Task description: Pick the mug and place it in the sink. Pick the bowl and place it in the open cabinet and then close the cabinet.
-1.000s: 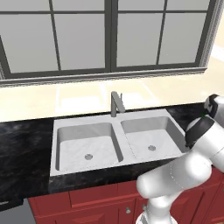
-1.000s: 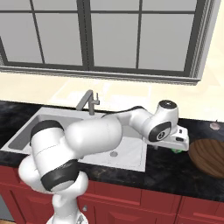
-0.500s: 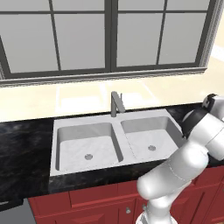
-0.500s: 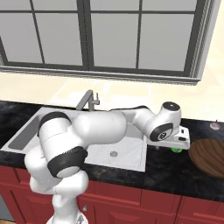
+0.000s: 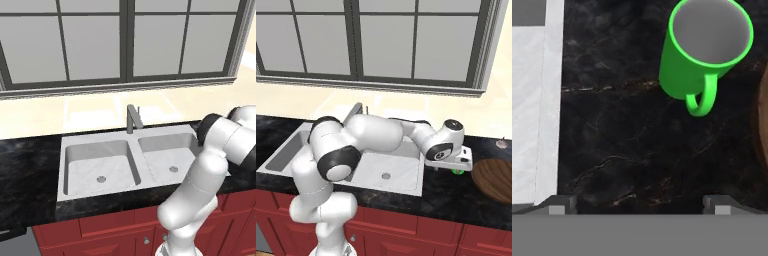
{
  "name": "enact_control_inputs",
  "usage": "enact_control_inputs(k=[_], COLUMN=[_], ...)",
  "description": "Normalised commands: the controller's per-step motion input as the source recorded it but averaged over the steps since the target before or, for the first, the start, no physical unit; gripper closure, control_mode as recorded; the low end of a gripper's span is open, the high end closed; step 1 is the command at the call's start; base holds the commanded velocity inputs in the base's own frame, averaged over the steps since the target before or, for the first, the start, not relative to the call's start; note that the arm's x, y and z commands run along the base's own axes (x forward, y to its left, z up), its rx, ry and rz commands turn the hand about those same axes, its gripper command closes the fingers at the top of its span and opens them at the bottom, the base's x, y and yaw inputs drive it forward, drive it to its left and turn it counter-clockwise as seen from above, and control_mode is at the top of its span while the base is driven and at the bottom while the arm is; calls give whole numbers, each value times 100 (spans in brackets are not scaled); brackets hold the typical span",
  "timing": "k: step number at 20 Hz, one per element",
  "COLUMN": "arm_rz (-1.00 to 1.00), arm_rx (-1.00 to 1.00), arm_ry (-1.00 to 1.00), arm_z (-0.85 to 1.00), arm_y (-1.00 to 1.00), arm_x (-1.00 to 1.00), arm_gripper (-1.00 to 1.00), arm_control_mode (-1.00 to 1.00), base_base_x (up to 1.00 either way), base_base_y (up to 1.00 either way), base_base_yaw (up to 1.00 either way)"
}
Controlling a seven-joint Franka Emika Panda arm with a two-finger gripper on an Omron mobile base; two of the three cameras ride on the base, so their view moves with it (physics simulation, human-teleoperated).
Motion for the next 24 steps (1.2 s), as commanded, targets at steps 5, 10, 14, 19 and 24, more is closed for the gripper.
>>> enact_control_inputs(k=[5,10,14,19,24], arm_rz=[0,0,0,2,4], arm_rx=[6,7,8,5,1], arm_ry=[1,0,0,0,0], arm_z=[-9,-2,0,0,-20], arm_y=[-26,-34,-39,-33,-6], arm_x=[32,23,16,20,29], arm_gripper=[-100,-100,-100,-100,-100], arm_control_mode=[-100,-100,-100,-100,-100], base_base_x=[0,0,0,0,0], base_base_y=[0,0,0,0,0], base_base_yaw=[0,0,0,0,0])
